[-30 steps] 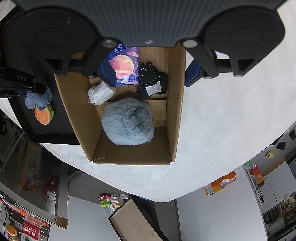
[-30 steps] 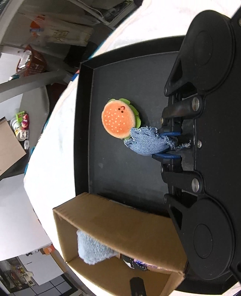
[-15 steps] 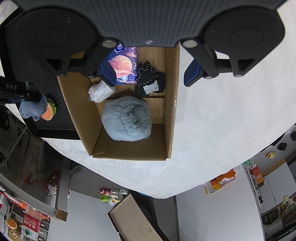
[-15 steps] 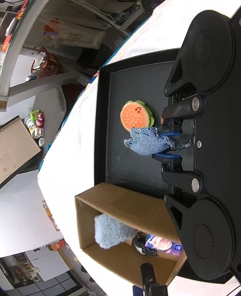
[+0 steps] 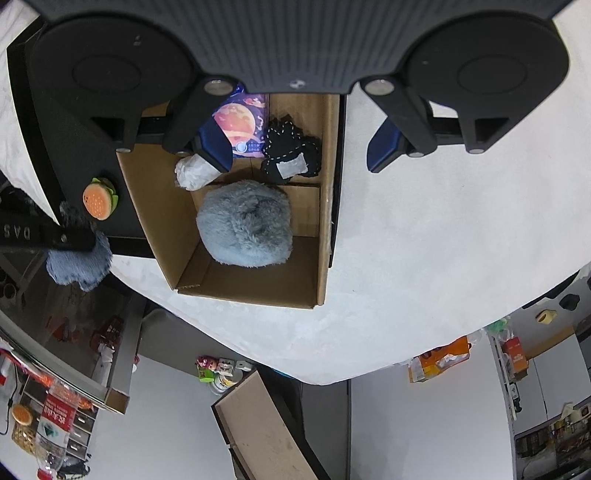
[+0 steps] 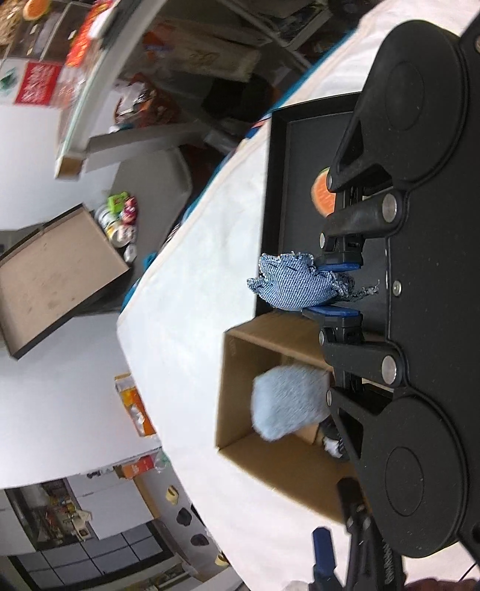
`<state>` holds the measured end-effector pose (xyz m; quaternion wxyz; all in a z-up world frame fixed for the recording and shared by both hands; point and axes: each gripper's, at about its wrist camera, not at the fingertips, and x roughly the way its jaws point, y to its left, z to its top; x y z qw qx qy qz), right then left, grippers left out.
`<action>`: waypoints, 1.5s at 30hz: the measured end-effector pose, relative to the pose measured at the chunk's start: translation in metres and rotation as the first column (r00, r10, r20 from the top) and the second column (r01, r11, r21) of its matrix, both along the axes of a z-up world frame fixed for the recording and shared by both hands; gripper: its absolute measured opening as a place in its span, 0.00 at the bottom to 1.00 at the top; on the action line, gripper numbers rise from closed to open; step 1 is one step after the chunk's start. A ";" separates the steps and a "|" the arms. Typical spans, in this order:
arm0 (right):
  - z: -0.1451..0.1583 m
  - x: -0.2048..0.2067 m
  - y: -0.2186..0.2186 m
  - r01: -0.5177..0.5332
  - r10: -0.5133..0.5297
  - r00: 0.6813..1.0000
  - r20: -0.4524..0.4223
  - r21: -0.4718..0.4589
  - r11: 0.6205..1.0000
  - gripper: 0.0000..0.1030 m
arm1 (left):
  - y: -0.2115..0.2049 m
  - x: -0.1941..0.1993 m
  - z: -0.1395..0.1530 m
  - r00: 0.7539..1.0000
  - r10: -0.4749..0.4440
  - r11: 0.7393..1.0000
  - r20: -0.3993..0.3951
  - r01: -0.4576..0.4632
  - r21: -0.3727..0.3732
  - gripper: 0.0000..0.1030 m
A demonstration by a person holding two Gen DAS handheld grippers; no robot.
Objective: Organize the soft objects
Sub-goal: 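Carry the blue cloth into the box while the left gripper grips the box wall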
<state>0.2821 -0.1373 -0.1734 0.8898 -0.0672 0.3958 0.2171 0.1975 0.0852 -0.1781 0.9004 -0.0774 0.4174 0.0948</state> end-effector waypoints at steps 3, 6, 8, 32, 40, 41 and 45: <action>0.005 0.002 0.012 -0.017 0.017 1.000 0.012 -0.001 1.000 0.18 | 0.003 0.000 0.000 1.000 -0.004 1.000 0.012 0.004 -0.010 0.75; 0.008 0.004 0.024 -0.033 0.034 0.999 0.017 -0.008 0.999 0.18 | 0.006 0.000 -0.002 1.000 -0.008 1.000 0.018 0.008 -0.021 0.73; 0.008 0.005 0.032 -0.044 0.044 0.999 0.017 -0.016 0.999 0.18 | 0.008 0.000 -0.002 1.000 -0.005 1.000 0.024 0.006 -0.029 0.72; -0.006 0.017 0.093 -0.100 0.105 0.994 0.024 -0.140 0.985 0.38 | 0.022 -0.002 -0.014 1.000 0.023 0.998 0.013 -0.022 -0.055 0.08; 0.000 0.008 0.082 -0.083 0.087 0.996 0.029 -0.123 0.989 0.45 | 0.022 -0.001 -0.014 0.999 0.033 0.998 0.008 -0.033 -0.053 0.08; 0.001 0.007 0.080 -0.082 0.085 0.996 0.026 -0.118 0.990 0.48 | 0.021 -0.001 -0.014 0.999 0.035 0.998 0.007 -0.034 -0.052 0.08; 0.003 0.000 0.074 -0.095 0.097 0.995 0.012 -0.102 0.990 0.52 | 0.020 -0.001 -0.014 0.999 0.045 0.998 -0.001 -0.045 -0.050 0.08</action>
